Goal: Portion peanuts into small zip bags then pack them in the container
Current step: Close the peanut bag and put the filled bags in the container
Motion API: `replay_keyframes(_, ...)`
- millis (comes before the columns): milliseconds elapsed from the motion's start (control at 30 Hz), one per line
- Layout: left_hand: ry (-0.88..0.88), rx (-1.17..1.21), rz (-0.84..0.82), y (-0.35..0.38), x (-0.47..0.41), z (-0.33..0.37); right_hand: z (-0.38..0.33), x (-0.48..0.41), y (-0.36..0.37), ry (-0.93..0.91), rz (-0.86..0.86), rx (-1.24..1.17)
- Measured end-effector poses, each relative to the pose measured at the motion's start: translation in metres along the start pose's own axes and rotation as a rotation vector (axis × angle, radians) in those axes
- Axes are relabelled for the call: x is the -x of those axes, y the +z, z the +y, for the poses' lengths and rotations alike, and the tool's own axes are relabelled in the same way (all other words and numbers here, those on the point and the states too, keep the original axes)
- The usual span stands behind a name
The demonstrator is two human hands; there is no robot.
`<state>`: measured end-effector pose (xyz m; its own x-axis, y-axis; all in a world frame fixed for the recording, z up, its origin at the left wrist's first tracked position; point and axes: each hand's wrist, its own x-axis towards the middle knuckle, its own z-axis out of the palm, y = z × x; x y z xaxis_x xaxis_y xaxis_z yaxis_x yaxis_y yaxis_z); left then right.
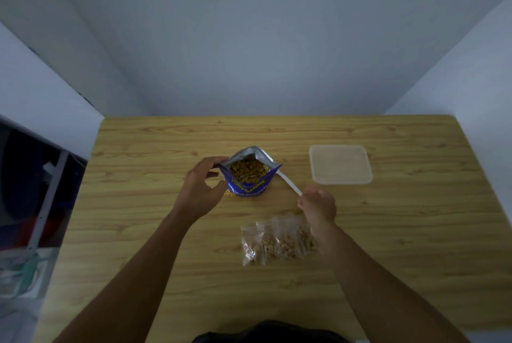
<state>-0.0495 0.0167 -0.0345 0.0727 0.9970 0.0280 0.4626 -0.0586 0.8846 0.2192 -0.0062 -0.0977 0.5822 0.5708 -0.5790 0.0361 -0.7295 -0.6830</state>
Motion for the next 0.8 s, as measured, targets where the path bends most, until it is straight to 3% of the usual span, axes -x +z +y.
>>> replay_keyframes(100,-0.001,-0.017,-0.075,-0.010,-0.004,-0.002,-0.022,0.024,-0.003,-0.339,0.000,0.050)
replay_keyframes(200,-0.008,-0.050,-0.141,-0.017,-0.014,-0.005,-0.052,0.039,-0.003,-0.649,-0.235,0.046)
replay_keyframes(267,-0.018,-0.068,-0.156,-0.020,-0.021,-0.003,-0.068,0.035,-0.001,-0.803,-0.420,0.236)
replay_keyframes(333,0.020,-0.120,-0.177,-0.022,-0.027,-0.001,-0.081,0.028,0.001,-0.920,-0.502,0.397)
replay_keyframes(600,0.125,-0.306,-0.178,-0.025,-0.036,0.000,-0.089,0.013,0.002,-1.083,-0.397,0.677)
replay_keyframes(800,0.197,-0.400,-0.192,-0.014,-0.038,0.002,-0.078,0.016,0.002,-1.074,-0.294,0.584)
